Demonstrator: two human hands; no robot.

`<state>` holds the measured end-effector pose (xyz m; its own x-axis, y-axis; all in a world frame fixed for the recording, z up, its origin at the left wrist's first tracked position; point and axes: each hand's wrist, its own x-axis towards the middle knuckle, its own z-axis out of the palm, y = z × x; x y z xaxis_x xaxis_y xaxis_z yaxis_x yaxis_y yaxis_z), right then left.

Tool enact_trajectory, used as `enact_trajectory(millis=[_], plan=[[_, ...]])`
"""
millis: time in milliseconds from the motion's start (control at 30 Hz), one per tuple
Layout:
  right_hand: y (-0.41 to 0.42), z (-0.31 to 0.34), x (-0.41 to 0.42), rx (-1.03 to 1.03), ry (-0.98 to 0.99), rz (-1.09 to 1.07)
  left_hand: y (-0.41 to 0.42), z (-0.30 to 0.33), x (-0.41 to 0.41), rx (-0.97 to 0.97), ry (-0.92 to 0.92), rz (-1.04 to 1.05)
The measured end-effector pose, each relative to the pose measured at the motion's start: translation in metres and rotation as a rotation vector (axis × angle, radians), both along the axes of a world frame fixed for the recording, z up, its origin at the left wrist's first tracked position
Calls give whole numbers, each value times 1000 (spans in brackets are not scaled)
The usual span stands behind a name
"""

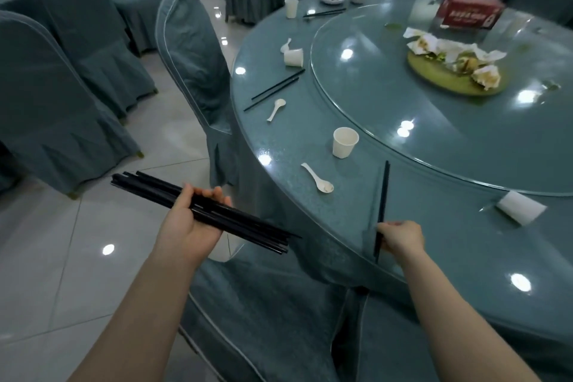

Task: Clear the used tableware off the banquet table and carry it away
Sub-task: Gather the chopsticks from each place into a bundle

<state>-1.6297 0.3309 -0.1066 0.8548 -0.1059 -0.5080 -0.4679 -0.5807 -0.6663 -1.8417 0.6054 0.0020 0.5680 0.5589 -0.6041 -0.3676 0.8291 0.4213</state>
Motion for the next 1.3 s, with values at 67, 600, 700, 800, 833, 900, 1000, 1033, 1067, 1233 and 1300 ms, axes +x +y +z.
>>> enact_trajectory(millis=[67,600,700,800,833,900,1000,1033,1067,1233,1300], plan=[[14,18,-16,163,-54,-29,6,4,-1,6,-8,19],[264,198,-192,445,-238,633,147,41,-117,63,-109,-116],[303,205,-232,365,-242,820,171,43,-136,72,-103,-110],[338,202,-255,283,-269,963,192,47,-146,48,-96,-113],[349,201,-259,270,-268,1004,200,48,-148,41,-94,-109],[374,198,-262,259,-249,1060,222,47,-151,40,-104,-93],[398,193,-254,248,-239,1059,244,48,-149,30,-142,-51],[411,189,-251,236,-244,1067,256,45,-148,30,-146,-30],[423,186,-247,220,-251,1082,268,42,-146,34,-148,-11],[498,168,-223,214,-251,1134,336,29,-124,75,-102,59],[531,161,-208,230,-234,1161,368,24,-109,108,-66,63]])
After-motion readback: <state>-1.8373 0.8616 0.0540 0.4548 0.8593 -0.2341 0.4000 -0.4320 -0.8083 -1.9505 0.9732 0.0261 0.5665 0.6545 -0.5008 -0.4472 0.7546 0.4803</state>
